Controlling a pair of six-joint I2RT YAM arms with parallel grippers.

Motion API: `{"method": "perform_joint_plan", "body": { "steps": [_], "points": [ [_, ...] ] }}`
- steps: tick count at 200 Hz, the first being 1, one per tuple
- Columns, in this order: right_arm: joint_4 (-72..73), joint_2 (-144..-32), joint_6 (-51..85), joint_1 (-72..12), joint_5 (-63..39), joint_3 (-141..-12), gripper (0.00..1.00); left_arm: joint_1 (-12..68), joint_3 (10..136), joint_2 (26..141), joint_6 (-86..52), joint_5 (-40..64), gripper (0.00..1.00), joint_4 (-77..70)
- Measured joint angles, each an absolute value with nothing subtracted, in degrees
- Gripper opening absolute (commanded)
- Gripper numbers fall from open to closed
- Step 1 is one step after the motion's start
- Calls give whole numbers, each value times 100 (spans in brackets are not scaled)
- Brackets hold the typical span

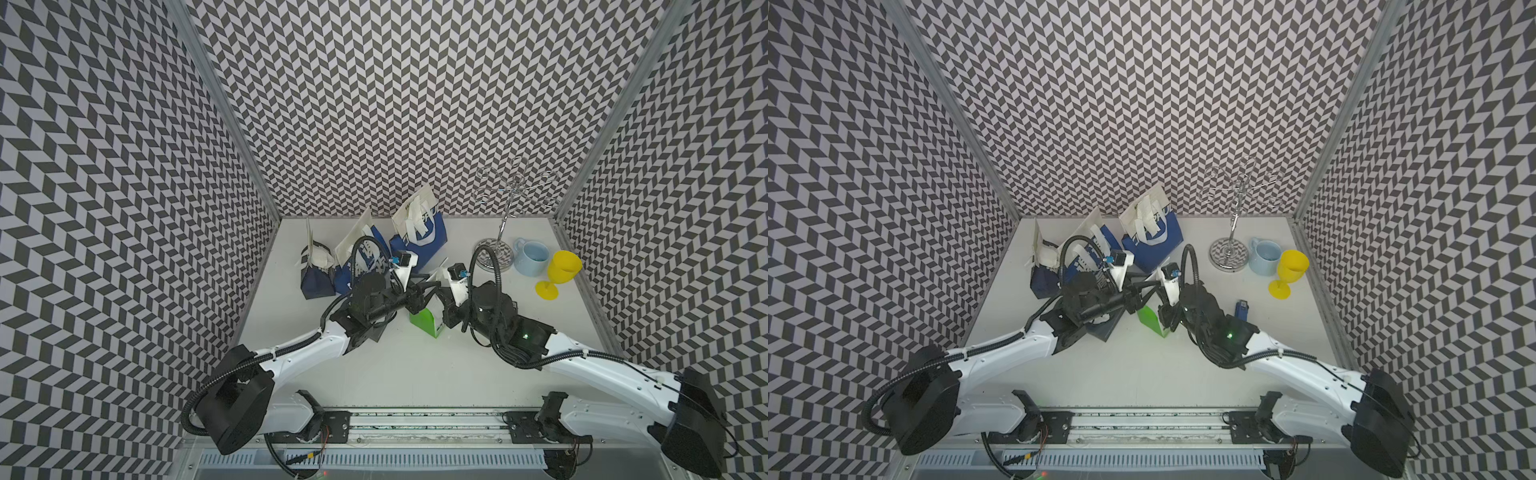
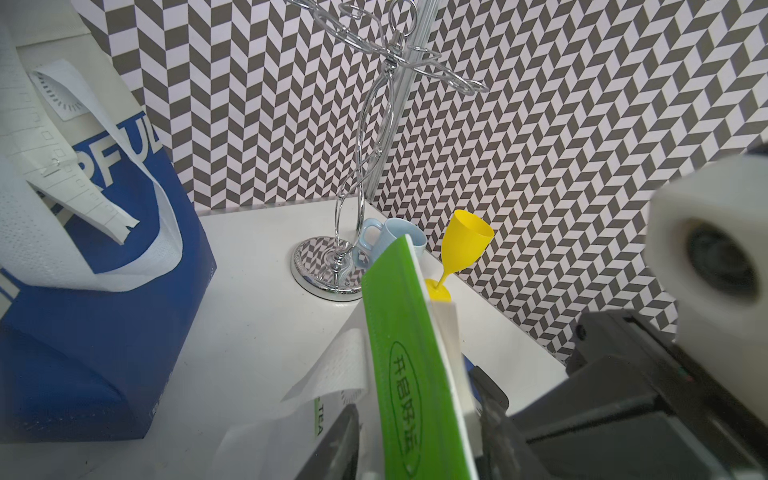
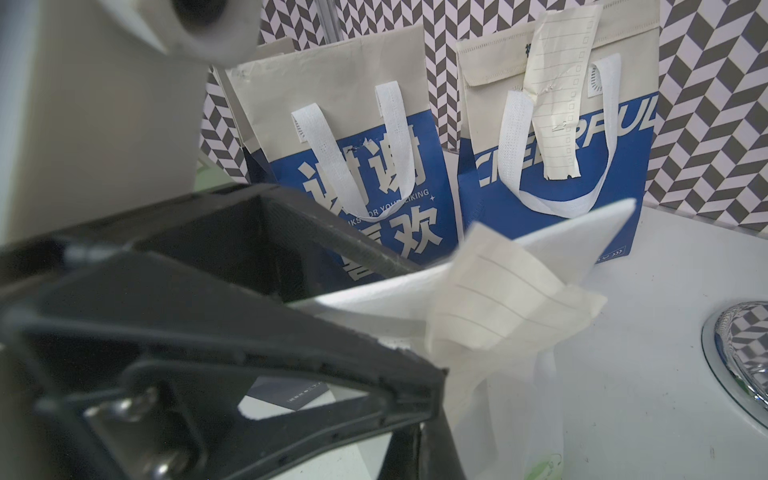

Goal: Staple the receipts to the bags
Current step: Hold the receipt from the takeout bag.

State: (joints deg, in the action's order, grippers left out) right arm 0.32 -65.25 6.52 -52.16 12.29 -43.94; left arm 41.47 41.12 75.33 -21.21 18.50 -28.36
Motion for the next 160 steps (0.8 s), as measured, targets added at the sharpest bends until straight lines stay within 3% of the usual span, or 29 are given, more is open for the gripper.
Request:
{"method": "perform_joint_plan", "body": {
  "steps": [35, 99, 132, 160],
  "points": [
    [38, -6643, 333, -5402, 1562, -4394, 0, 4147, 4237, 7537, -2047, 1905, 47, -2676],
    [54, -6648, -185, -5570, 2272, -4390, 0, 4147, 4429, 7575, -1839, 1892, 20, -2294],
    [75, -6659, -344, -5612, 2381, -4386, 0, 4147, 4473, 7581, -1782, 1870, 18, -2209],
    [121, -6751, -506, -5767, 2491, -4386, 0, 4147, 4515, 7631, -1745, 1859, 35, -2169]
  ]
}}
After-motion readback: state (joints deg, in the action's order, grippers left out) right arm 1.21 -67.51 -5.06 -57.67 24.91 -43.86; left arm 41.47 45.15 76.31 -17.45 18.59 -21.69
